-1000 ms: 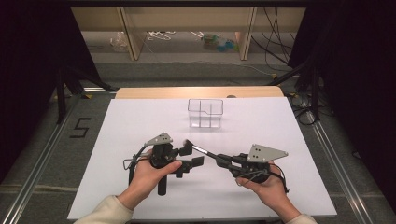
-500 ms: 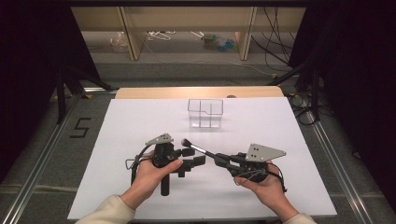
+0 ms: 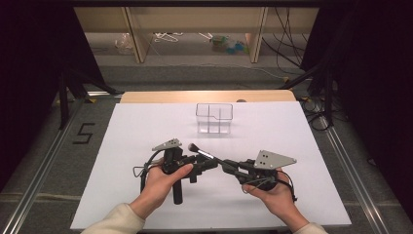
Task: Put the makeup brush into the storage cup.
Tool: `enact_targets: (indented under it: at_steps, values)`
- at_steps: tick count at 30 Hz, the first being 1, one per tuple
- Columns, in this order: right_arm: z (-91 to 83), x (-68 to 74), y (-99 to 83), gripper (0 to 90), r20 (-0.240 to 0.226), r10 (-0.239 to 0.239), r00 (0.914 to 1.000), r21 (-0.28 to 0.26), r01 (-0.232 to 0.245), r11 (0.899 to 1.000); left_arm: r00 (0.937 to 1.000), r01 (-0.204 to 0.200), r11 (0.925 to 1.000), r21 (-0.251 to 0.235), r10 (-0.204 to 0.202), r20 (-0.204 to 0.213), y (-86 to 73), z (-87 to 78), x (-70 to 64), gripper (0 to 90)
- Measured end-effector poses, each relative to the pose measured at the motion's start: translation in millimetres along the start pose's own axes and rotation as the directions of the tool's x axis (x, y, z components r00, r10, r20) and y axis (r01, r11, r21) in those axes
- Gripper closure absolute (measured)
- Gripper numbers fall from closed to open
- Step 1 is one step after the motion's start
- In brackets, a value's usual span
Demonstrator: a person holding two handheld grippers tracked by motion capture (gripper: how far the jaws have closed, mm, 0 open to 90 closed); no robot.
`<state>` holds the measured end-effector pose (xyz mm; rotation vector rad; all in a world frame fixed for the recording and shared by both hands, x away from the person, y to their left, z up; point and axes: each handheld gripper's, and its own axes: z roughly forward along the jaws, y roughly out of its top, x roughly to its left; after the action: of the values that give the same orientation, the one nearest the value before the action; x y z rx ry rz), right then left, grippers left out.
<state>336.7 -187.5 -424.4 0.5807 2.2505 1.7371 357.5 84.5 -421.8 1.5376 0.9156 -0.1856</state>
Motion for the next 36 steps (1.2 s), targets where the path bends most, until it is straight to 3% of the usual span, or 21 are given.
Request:
enact_targets:
  at_steps: [5, 11, 16, 20, 22, 25, 27, 29, 30, 31, 32, 34, 36]
  values:
    - [2.6, 2.6, -0.6, 79.4, 0.004, -0.018, 0.9998, 0.002, 0.018, 1.0, 0.9998, 0.019, 0.9991, -0.039, -0.019, 0.001, 1.9, -1.8, 0.7, 54.0]
    - [6.4, 6.1, -4.1, 78.7, 0.034, -0.039, 0.9987, 0.067, 0.037, 0.997, 0.999, 0.005, 0.9954, -0.096, -0.001, 0.044, 3.2, -2.5, -3.9, 67.8]
    - [14.8, 12.2, -5.8, 76.9, 0.032, -0.056, 0.9979, 0.096, 0.053, 0.994, 0.9954, -0.065, 0.9909, -0.118, 0.073, 0.062, 5.6, -1.1, -14.5, 76.1]
    - [17.7, 15.7, -5.3, 74.9, 0.019, -0.073, 0.9972, 0.125, 0.07, 0.99, 0.9907, -0.125, 0.9866, -0.106, 0.13, 0.042, 6.8, -0.3, -19.8, 77.0]
    - [19.4, 17.0, -5.3, 68.9, 0.007, -0.079, 0.9969, 0.139, 0.077, 0.987, 0.9821, -0.186, 0.9781, -0.094, 0.188, 0.011, 8.3, -1.2, -21.6, 77.1]
    - [21.3, 18.8, -5.3, 58.2, 0.012, -0.074, 0.9972, 0.153, 0.071, 0.986, 0.9709, -0.239, 0.9672, -0.085, 0.238, -0.029, 11.2, -3.8, -22.9, 77.2]
    - [22.2, 18.3, -5.6, 49.1, 0.024, -0.066, 0.9975, 0.172, 0.061, 0.983, 0.9638, -0.266, 0.9607, -0.08, 0.263, -0.043, 13.3, -5.9, -22.8, 77.2]
    - [23.6, 17.0, -6.9, 43.4, 0.038, -0.049, 0.9981, 0.165, 0.042, 0.985, 0.9603, -0.274, 0.9591, -0.073, 0.268, -0.076, 13.8, -7.3, -24.5, 77.2]
    - [23.9, 16.9, -7.2, 41.2, 0.045, -0.044, 0.998, 0.162, 0.037, 0.986, 0.9497, -0.308, 0.9492, -0.062, 0.303, -0.078, 15.0, -8.1, -24.7, 77.3]
    - [22.9, 15.6, -6.5, 37.9, 0.044, -0.041, 0.9982, 0.174, 0.032, 0.984, 0.9435, -0.325, 0.9442, -0.052, 0.32, -0.085, 15.7, -8.8, -25.1, 77.3]
    - [22.5, 15.2, -6.1, 35.5, 0.05, -0.039, 0.998, 0.176, 0.03, 0.984, 0.9446, -0.316, 0.9476, -0.048, 0.309, -0.11, 15.0, -9.3, -27.3, 77.3]
    - [22.5, 14.3, -5.6, 31.8, 0.071, -0.032, 0.997, 0.16, 0.021, 0.987, 0.9259, -0.361, 0.9324, -0.026, 0.354, -0.13, 15.8, -9.2, -29.3, 77.3]
    - [21.6, 13.8, -4.6, 29.7, 0.079, -0.024, 0.9966, 0.161, 0.011, 0.987, 0.9117, -0.389, 0.9212, -0.002, 0.385, -0.144, 15.7, -8.8, -31.4, 77.3]
